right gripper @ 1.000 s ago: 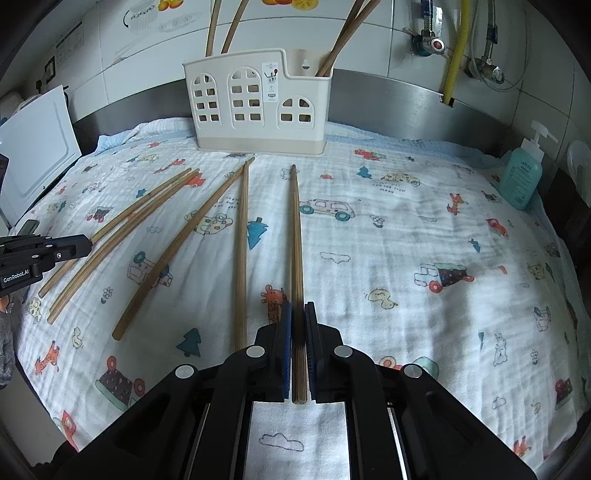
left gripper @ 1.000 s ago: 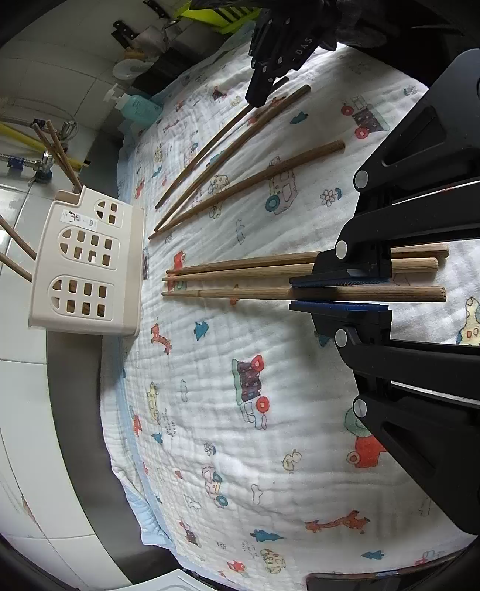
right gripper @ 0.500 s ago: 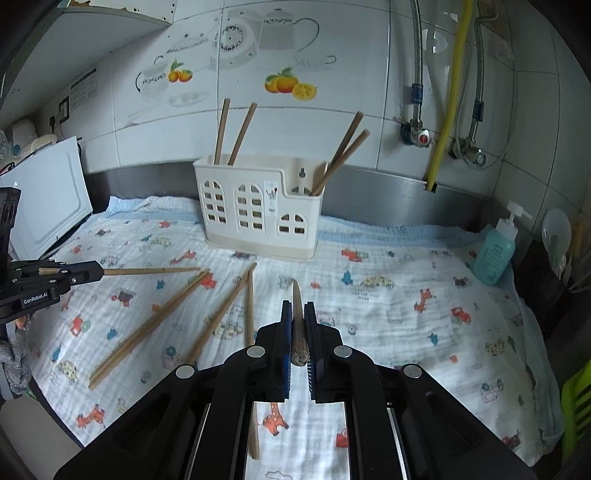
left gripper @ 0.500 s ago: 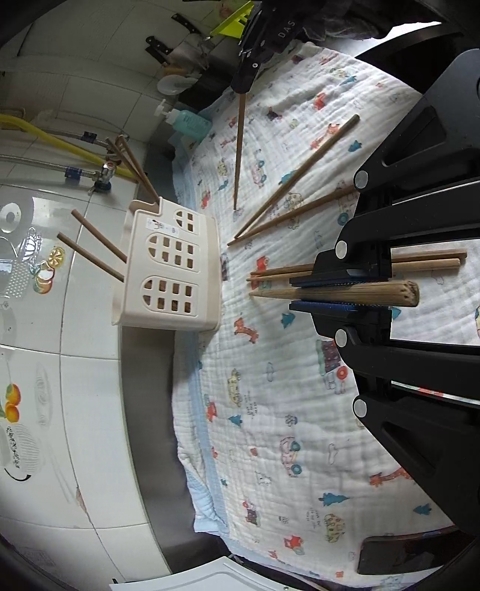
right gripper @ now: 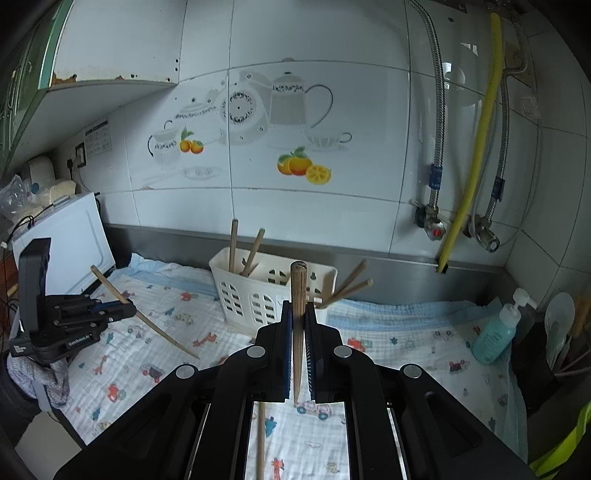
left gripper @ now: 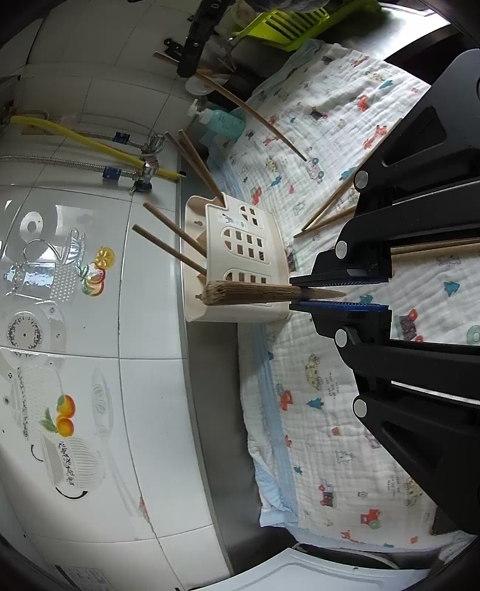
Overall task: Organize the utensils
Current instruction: 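Lift both held chopsticks upright over the cream holder, then lower both chopsticks into the holder and open both grippers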
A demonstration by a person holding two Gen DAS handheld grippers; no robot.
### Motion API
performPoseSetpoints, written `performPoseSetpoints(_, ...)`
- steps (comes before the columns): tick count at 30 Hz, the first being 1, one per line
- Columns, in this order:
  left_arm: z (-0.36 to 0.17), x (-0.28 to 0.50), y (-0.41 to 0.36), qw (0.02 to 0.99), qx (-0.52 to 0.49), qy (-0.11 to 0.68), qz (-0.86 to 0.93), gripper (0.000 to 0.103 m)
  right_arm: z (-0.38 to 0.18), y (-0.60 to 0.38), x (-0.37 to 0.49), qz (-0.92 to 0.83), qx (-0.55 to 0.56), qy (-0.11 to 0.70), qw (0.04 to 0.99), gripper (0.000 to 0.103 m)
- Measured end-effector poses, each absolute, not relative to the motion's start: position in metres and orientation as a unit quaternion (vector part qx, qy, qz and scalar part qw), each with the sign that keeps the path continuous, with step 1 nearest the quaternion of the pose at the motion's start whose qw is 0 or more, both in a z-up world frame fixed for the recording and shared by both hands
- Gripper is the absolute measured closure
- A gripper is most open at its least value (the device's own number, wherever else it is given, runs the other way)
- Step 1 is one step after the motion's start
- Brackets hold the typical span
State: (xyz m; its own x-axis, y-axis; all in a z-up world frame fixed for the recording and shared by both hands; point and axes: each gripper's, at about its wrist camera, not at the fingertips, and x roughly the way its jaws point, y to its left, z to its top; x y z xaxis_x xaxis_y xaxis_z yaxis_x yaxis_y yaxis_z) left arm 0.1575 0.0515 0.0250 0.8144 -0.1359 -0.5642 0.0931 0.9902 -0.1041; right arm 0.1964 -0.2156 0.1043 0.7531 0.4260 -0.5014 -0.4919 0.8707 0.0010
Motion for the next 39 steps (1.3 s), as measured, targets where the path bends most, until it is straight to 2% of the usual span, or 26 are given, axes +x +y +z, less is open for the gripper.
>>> performPoseSetpoints(10, 0.085, 0.189, 0.059, 0.964, -0.028, 0.257, -0.053, 0.097, 0.158, -0.197, 0.237, 0.254, -0.057, 0.206, 0.943, 0.097)
performPoseSetpoints(21, 0.159, 0.226, 0.050, 0.981, -0.009, 0.190, -0.045, 0.097, 0.157, -0.176, 0.287, 0.235, -0.053, 0.206, 0.948, 0.097)
performPoseSetpoints(39, 0.105, 0.283, 0.036, 0.963, -0.031, 0.262, -0.056, 0.096, 0.110, -0.173, 0.312, 0.237, -0.054, 0.260, 0.935, 0.096)
